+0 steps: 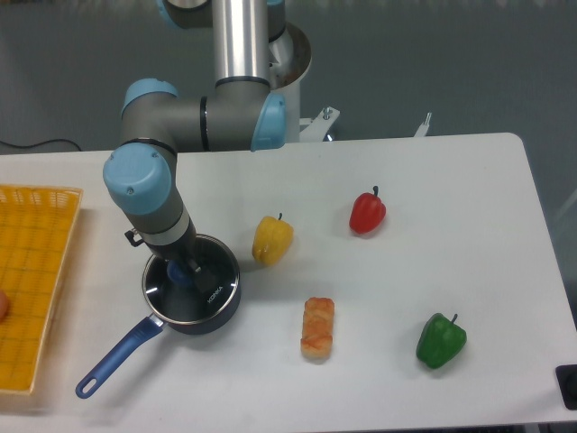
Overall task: Open the lid
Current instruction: 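Lower the gripper onto the blue lid knob and close on it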
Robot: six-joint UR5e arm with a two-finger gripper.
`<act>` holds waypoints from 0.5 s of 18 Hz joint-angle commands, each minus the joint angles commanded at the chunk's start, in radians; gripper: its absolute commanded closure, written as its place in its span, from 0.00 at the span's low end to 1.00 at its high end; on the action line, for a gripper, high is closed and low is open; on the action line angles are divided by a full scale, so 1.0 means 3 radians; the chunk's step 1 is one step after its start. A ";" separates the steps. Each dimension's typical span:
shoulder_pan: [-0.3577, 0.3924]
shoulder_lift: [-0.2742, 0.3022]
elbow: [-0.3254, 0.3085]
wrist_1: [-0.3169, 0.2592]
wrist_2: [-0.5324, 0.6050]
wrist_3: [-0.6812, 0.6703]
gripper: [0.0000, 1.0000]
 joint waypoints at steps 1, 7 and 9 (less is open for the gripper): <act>0.0005 -0.0005 -0.0005 0.0000 0.0000 0.0000 0.00; 0.0000 -0.0026 0.0000 0.0005 0.0000 0.0000 0.03; 0.0005 -0.0046 0.0000 0.0005 -0.0005 0.0005 0.04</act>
